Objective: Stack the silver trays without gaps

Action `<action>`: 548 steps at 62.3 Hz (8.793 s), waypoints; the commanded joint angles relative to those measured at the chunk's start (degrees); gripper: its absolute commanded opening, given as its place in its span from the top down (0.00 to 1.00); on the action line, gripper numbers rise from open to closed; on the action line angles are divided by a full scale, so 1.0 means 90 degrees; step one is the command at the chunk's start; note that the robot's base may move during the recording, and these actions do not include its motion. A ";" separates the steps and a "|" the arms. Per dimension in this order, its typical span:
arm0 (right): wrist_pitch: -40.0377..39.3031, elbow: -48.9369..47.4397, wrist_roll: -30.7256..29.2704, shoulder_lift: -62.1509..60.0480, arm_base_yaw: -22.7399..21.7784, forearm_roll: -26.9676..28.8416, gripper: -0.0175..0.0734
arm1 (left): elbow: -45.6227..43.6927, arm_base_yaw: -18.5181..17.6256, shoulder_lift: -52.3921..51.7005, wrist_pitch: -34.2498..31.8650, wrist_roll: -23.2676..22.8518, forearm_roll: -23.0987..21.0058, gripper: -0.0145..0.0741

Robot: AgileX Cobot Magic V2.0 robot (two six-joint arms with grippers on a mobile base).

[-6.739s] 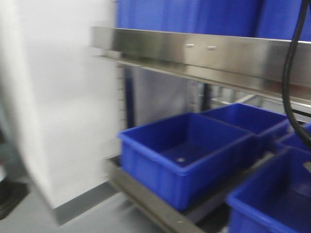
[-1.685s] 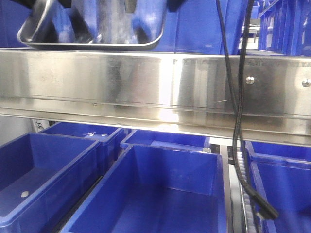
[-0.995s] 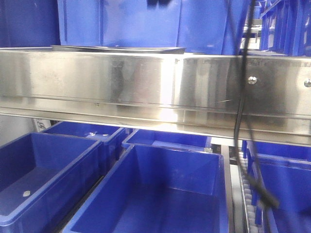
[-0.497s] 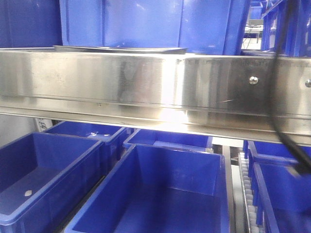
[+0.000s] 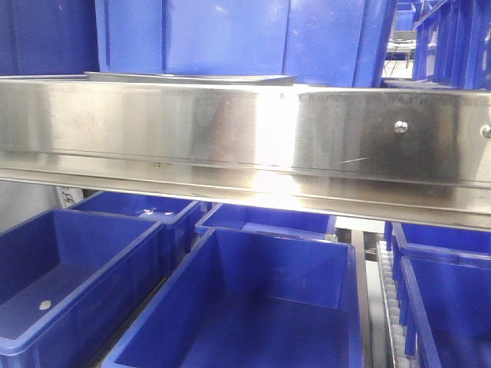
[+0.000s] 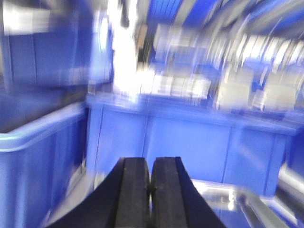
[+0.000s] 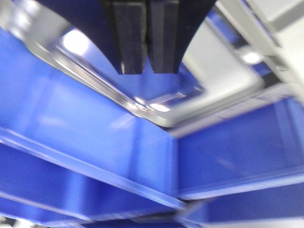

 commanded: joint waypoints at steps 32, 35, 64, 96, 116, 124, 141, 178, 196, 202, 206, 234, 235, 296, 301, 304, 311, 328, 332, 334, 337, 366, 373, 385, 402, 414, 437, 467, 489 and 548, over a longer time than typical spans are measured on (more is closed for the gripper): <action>-0.0365 0.0030 0.0006 -0.0157 0.0021 -0.0144 0.89 | 0.1558 -0.0033 -0.2269 0.0861 -0.0008 0.0475 0.83; -0.0365 0.0030 0.0006 -0.0157 0.0021 -0.0144 0.89 | 0.1558 -0.0033 -0.2269 0.1045 -0.0008 0.0509 0.83; -0.0437 0.0030 0.0006 -0.0159 0.0021 -0.0144 0.89 | 0.1569 -0.0033 -0.2269 0.1101 -0.0008 0.0509 0.83; -0.0463 0.0030 0.0006 -0.0159 0.0021 -0.0144 0.89 | 0.1689 -0.0033 -0.2336 0.1449 -0.0008 0.0641 0.83; -0.0463 0.0030 0.0006 -0.0159 0.0021 -0.0144 0.89 | 0.2485 0.0544 -0.3266 0.1325 -0.0029 -0.0701 0.83; -0.0487 0.0030 0.0006 -0.0159 0.0021 -0.0144 0.89 | 0.2485 0.0971 -0.3266 0.1311 -0.0029 -0.0766 0.83; -0.0527 0.0030 0.0006 -0.0159 0.0021 -0.0144 0.89 | 0.2485 0.1416 -0.3266 0.1326 -0.0029 -0.0248 0.83; -0.0713 0.0030 0.0006 -0.0159 0.0021 -0.0144 0.89 | 0.2485 0.1416 -0.3266 0.1793 0.0447 0.0012 0.83; -0.0728 0.0030 0.0006 -0.0159 0.0021 -0.0144 0.89 | 0.2485 0.1416 -0.3266 0.1793 0.0447 0.0011 0.83; -0.0728 0.0030 0.0006 -0.0159 0.0021 -0.0144 0.89 | 0.2485 0.1416 -0.3266 0.1793 0.0447 0.0011 0.83; -0.0728 0.0030 0.0006 -0.0159 0.0021 -0.0144 0.89 | 0.2485 0.1416 -0.3266 0.1793 0.0447 0.0011 0.83; -0.0751 0.0030 0.0006 -0.0159 0.0021 -0.0144 0.89 | 0.2485 0.1416 -0.3266 0.1793 0.0447 0.0011 0.83; -0.0751 0.0030 0.0006 -0.0159 0.0021 -0.0144 0.89 | 0.2485 0.1416 -0.3266 0.1793 0.0447 0.0011 0.83; -0.3080 0.4414 -0.0047 -0.5288 -0.1722 -0.0428 0.89 | 0.2485 0.1416 -0.3266 0.1793 0.0447 0.0011 0.83; -0.3080 0.4999 -0.0047 -0.5842 -0.2347 -0.0428 0.89 | 0.2485 0.1416 -0.3266 0.1793 0.0447 0.0011 0.83; -0.3080 0.5364 -0.0047 -0.6197 -0.2747 -0.0392 0.89 | 0.2485 0.1416 -0.3266 0.1793 0.0447 0.0011 0.83; -0.3080 0.6079 -0.0047 -0.6921 -0.3468 -0.0380 0.89 | 0.2485 0.1416 -0.3266 0.1793 0.0447 0.0011 0.83; -0.2993 0.7549 -0.0013 -0.8150 -0.4532 -0.0106 0.89 | 0.2485 0.1416 -0.3266 0.1793 0.0447 0.0011 0.83; -0.3039 0.7826 -0.0013 -0.8150 -0.4658 -0.0061 0.89 | 0.2485 0.1416 -0.3266 0.1793 0.0447 0.0011 0.83; -0.3080 0.7844 -0.0013 -0.8150 -0.4690 -0.0061 0.89 | 0.2485 0.1416 -0.3266 0.1793 0.0447 0.0011 0.83; -0.3080 0.7844 -0.0013 -0.8150 -0.4719 -0.0061 0.89 | 0.2485 0.1416 -0.3266 0.1793 0.0447 0.0011 0.83; -0.2752 0.7844 -0.0013 -0.8150 -0.4716 -0.0041 0.89 | 0.2485 0.1416 -0.3266 0.1793 0.0447 0.0011 0.83; -0.2753 0.7844 -0.0013 -0.8150 -0.4716 -0.0148 0.89 | 0.2485 0.1416 -0.3266 0.1793 0.0447 0.0011 0.83; -0.2705 0.7844 -0.0848 -0.8150 -0.4716 0.0696 0.89 | 0.2485 0.1416 -0.3266 0.1793 0.0447 0.0011 0.83; -0.2705 0.7844 -0.5198 -0.8150 -0.4716 0.4902 0.89 | 0.2485 0.1416 -0.3266 0.1793 0.0447 0.0011 0.83; -0.2705 0.7844 -0.6016 -0.8150 -0.4716 0.5415 0.89 | 0.2485 0.1416 -0.3266 0.1793 0.0447 0.0011 0.83; -0.2705 0.7844 -0.6803 -0.8150 -0.4716 0.6223 0.89 | 0.2485 0.1416 -0.3266 0.1793 0.0447 0.0011 0.83; -0.2693 0.7844 -0.6803 -0.8150 -0.4994 0.6223 0.89 | 0.2485 0.1416 -0.3266 0.1793 0.0447 0.0011 0.83; -0.2693 0.7844 -0.6803 -0.8150 -0.5449 0.6236 0.89 | 0.2485 0.1416 -0.3266 0.1793 0.0447 0.0011 0.83; -0.2693 0.7844 -0.6803 -0.8150 -0.5453 0.5973 0.89 | 0.2485 0.1416 -0.3266 0.1793 0.0447 0.0011 0.83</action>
